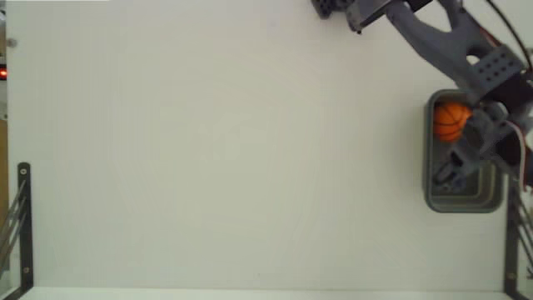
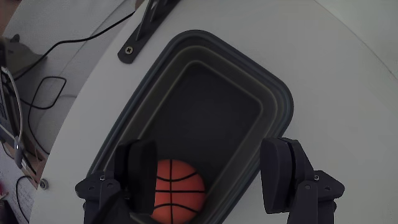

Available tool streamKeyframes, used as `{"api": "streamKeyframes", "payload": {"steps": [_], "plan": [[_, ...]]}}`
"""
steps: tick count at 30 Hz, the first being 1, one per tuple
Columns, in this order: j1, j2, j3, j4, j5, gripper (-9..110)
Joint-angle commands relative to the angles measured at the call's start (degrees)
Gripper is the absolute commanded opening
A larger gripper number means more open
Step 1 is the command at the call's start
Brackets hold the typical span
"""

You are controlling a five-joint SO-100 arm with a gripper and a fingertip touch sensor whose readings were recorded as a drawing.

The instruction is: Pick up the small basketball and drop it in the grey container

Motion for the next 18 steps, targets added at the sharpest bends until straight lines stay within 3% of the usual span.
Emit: {"api": "streamKeyframes", "payload": {"steps": [1, 18], "plan": [[-1.1, 0.99, -1.86, -0.48, 0.26, 110], [1.37, 4.23, 1.35, -0.46, 0.26, 110]]}}
